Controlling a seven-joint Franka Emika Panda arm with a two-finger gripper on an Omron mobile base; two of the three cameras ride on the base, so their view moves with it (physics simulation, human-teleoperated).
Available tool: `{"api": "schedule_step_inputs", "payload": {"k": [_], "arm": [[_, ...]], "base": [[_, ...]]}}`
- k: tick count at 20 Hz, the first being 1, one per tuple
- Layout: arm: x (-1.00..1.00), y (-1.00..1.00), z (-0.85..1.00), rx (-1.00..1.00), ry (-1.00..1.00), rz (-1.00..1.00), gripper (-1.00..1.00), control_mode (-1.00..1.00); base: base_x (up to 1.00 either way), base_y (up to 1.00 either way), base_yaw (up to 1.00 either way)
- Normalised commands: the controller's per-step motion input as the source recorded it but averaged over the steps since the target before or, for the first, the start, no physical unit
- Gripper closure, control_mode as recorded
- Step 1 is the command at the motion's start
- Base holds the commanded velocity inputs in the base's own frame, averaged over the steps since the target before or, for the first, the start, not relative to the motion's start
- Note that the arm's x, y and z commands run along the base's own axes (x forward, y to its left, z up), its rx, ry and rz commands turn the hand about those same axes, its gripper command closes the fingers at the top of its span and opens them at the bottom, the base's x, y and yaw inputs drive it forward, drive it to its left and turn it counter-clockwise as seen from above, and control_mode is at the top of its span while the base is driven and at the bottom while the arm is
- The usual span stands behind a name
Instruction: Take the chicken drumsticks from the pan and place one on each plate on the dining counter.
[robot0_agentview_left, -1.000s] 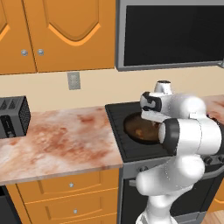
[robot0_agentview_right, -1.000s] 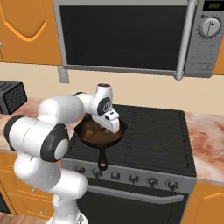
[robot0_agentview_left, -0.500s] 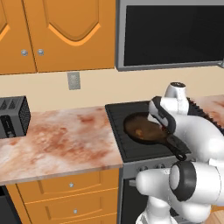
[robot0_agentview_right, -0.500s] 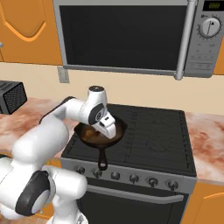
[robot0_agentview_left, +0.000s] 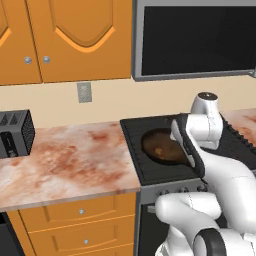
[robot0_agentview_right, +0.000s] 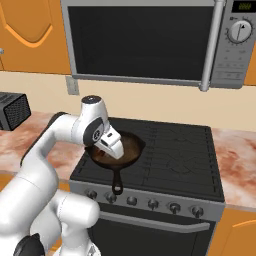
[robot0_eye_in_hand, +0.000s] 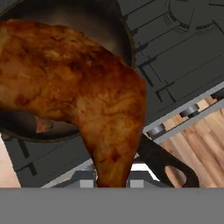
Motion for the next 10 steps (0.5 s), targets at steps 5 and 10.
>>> {"api": "schedule_step_inputs", "payload": {"k": [5,10], "arm": [[-0.42,0.07,0.24,-0.04,0.0,0.0,1.0,-1.0],[-0.02,0.0,0.01,0.0,0.0,0.0,1.0,-1.0]], "base": [[0.0,0.0,0.0],[0.0,0.0,0.0]]}}
